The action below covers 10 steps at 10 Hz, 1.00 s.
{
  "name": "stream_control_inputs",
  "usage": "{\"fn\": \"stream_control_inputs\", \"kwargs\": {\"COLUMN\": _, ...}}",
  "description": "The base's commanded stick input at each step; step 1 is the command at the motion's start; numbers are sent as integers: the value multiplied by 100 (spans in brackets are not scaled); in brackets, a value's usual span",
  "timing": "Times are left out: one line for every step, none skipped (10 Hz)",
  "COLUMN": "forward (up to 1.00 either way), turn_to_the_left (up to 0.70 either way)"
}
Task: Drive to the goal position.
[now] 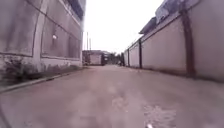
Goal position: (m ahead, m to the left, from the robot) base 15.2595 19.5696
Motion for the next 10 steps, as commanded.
{"fn": "stream_control_inputs", "kwargs": {"forward": 100, "turn_to_the_left": 0}}
{"fn": "stream_control_inputs", "kwargs": {"forward": 100, "turn_to_the_left": 0}}
{"fn": "stream_control_inputs", "kwargs": {"forward": 100, "turn_to_the_left": 0}}
{"fn": "stream_control_inputs", "kwargs": {"forward": 100, "turn_to_the_left": 0}}
{"fn": "stream_control_inputs", "kwargs": {"forward": 100, "turn_to_the_left": 0}}
{"fn": "stream_control_inputs", "kwargs": {"forward": 100, "turn_to_the_left": 0}}
{"fn": "stream_control_inputs", "kwargs": {"forward": 100, "turn_to_the_left": 0}}
{"fn": "stream_control_inputs", "kwargs": {"forward": 100, "turn_to_the_left": 0}}
{"fn": "stream_control_inputs", "kwargs": {"forward": 100, "turn_to_the_left": 0}}
{"fn": "stream_control_inputs", "kwargs": {"forward": 100, "turn_to_the_left": 0}}
